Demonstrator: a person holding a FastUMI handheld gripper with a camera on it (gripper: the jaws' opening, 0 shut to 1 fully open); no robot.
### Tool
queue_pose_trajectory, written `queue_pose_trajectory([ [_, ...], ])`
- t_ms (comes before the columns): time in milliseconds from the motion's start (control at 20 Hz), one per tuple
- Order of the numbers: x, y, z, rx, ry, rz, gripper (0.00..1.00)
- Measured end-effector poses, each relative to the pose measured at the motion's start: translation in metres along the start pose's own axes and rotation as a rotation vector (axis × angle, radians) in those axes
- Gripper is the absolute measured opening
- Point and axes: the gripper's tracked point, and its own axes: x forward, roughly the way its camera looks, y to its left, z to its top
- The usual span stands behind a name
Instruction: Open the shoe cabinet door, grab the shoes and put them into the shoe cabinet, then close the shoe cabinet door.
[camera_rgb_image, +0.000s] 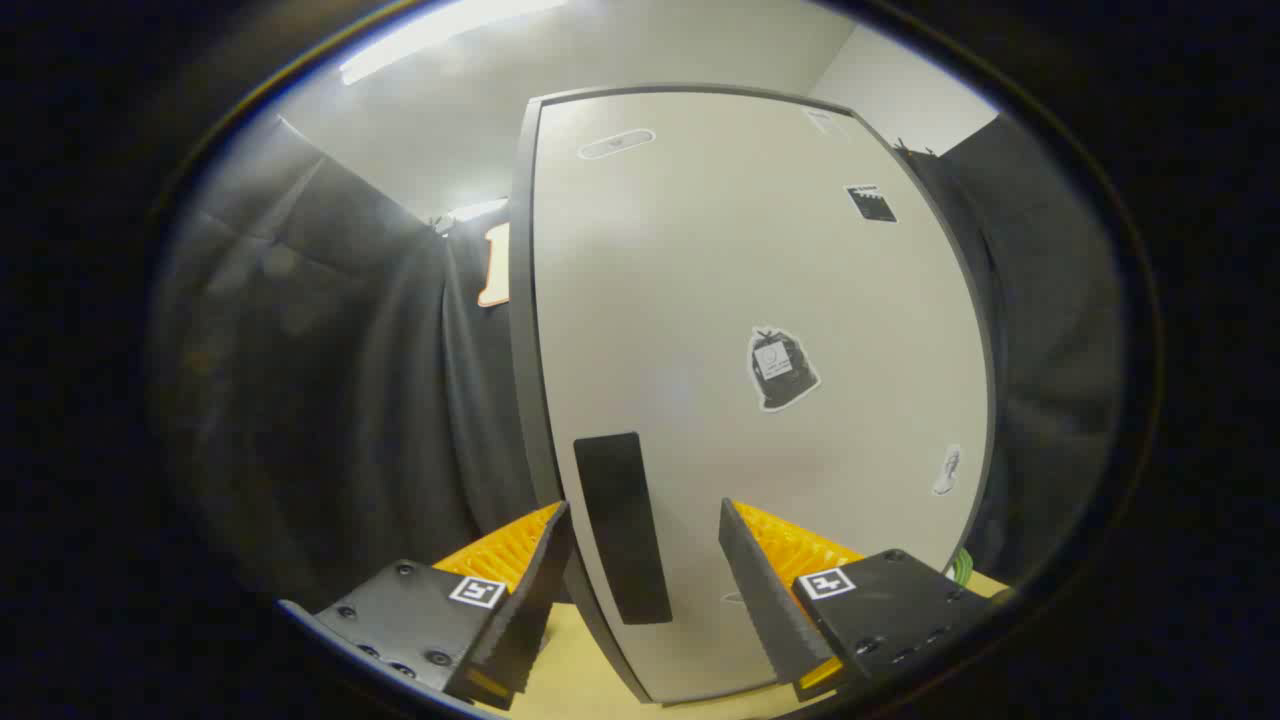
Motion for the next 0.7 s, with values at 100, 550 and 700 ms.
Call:
queue_pose_trajectory([
  [100,0.005,0.001,-0.002,-0.003,0.004,-0.001,0.27],
  [550,0.013,0.001,-0.004,-0.004,0.009,-0.009,0.27],
  [700,0.012,0.004,-0.003,-0.005,0.007,0.006,0.27],
])
